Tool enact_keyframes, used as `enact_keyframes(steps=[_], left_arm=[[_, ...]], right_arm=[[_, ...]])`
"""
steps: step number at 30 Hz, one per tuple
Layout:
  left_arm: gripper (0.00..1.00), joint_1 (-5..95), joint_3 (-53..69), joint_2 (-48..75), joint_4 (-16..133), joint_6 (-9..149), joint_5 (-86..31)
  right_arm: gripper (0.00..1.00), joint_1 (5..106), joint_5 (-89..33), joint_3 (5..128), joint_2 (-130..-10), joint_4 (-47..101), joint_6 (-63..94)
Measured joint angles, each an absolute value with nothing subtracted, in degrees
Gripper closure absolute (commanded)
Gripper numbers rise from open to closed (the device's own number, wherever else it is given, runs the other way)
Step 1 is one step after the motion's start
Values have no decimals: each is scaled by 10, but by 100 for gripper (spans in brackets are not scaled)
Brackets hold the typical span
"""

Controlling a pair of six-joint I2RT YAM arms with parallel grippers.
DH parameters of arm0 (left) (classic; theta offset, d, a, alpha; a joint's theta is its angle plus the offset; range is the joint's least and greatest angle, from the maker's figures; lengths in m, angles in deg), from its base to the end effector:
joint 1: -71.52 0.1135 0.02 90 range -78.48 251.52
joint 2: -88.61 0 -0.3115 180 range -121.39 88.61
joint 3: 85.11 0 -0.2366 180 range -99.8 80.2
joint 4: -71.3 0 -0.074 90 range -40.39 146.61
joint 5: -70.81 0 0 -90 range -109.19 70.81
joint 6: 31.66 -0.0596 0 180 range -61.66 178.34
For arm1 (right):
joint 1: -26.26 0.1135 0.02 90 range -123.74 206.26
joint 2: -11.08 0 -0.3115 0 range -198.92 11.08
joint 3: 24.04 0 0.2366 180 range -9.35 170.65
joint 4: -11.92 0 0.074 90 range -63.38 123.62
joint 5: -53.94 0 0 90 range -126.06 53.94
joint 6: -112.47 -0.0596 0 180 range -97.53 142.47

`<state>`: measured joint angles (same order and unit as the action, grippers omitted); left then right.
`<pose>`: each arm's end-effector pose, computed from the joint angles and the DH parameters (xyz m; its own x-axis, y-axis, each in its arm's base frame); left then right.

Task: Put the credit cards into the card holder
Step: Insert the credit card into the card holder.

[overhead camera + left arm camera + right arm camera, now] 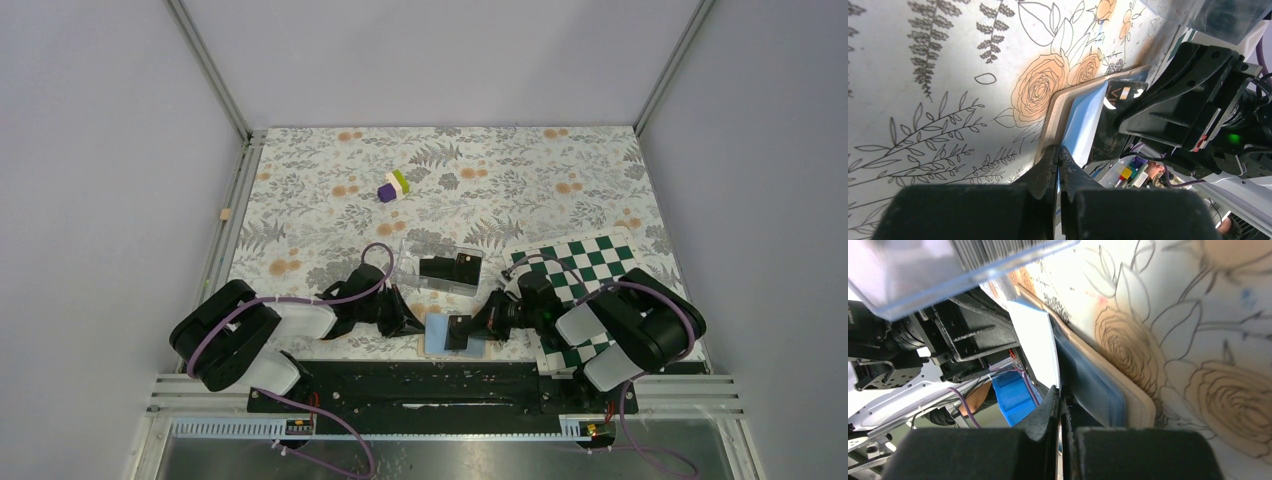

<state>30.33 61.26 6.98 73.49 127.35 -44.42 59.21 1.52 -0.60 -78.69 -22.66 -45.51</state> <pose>0.1504 -0.1654 0.1541 -0.9582 -0.2837 0.0357 -0.2103 0.6146 -0.7603 0.1622 0.1484 0.1445 -0.9686 0.2477 -0.0213 0.0846 0.4089 0.9086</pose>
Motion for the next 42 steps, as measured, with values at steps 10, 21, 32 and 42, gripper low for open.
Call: enact_keyframes(steps=[10,21,32,42], left_arm=[[100,302,613,70,735,1274,-444],[100,300,613,66,738,1274,-443],[100,293,612,66,738,1275,-442],[100,288,606,61,735,1274,-441]], right_arm=[[100,616,17,13,-771,-157,-452],[64,638,40,58,-858,-213,-449],[30,664,-39,137,-680,127,-336],[65,692,-46,185,-754,135,-312]])
